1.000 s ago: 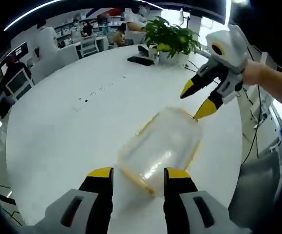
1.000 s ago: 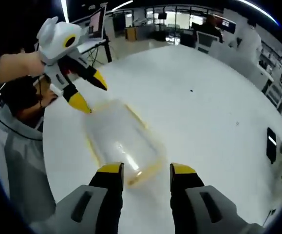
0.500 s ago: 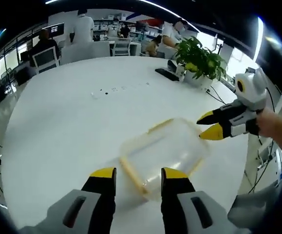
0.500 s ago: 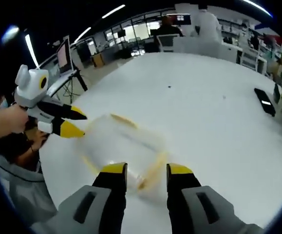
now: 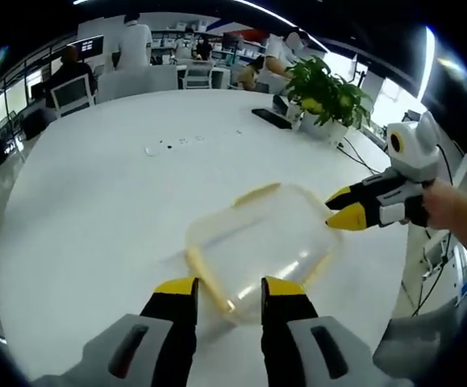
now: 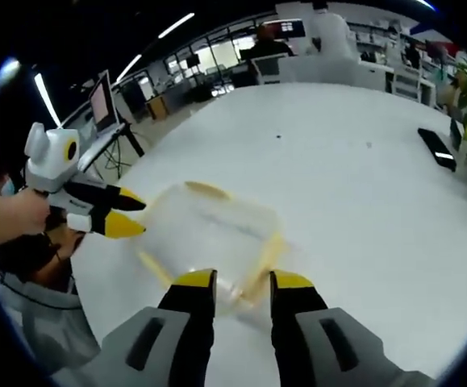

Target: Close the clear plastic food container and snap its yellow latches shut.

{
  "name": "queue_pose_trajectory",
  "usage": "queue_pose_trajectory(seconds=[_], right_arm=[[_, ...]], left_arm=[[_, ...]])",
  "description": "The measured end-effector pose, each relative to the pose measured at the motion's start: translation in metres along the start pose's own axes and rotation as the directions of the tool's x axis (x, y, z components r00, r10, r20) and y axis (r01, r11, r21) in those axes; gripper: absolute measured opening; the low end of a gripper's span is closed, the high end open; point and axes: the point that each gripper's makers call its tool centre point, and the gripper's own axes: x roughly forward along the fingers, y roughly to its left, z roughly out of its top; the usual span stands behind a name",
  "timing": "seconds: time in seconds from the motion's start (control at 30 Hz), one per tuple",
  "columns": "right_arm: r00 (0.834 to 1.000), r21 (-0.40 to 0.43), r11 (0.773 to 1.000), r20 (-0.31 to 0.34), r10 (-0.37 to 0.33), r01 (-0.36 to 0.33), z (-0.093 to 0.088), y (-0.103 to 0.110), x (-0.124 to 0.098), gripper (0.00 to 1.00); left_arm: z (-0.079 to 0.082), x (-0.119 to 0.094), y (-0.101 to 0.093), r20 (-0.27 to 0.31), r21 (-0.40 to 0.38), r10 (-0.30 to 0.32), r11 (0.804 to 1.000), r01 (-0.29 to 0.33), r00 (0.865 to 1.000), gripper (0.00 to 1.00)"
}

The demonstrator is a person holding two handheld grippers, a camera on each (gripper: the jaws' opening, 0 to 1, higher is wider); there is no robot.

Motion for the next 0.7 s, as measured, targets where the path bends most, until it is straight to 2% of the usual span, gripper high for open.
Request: queue_pose_trajectory(seconds=[0.3, 0.47, 0.53, 0.7], right_arm=[[1.000, 0.052, 0.999, 0.012, -0.001, 0.000, 0.0015, -0.0007, 0.0015, 0.26], [0.999, 0.134, 0.991, 0.033, -0.003, -0.001, 0.0043, -0.0029, 0.0063, 0.27], [0.999, 0.143, 0.990, 0.040, -0.005, 0.000, 0.0045, -0.0022, 0.0066, 0.28], [0.997, 0.193, 0.981, 0.069, -0.041, 0.027, 0.0039, -0.0012, 0.0076, 0.28]], left_arm=[[-0.0003, -0.0001, 0.0039, 0.009, -0.045, 0.009, 0.999, -0.008, 1.000, 0.27], [-0.0002, 0.0024, 0.0055, 0.019, -0.139, -0.002, 0.990, 0.005, 1.000, 0.24], [-0.0002, 0.0025, 0.0051, 0.027, -0.135, 0.002, 0.991, 0.002, 1.000, 0.24], [-0.0011, 0.0031, 0.0041, 0.057, -0.202, 0.031, 0.979, -0.018, 0.998, 0.23]])
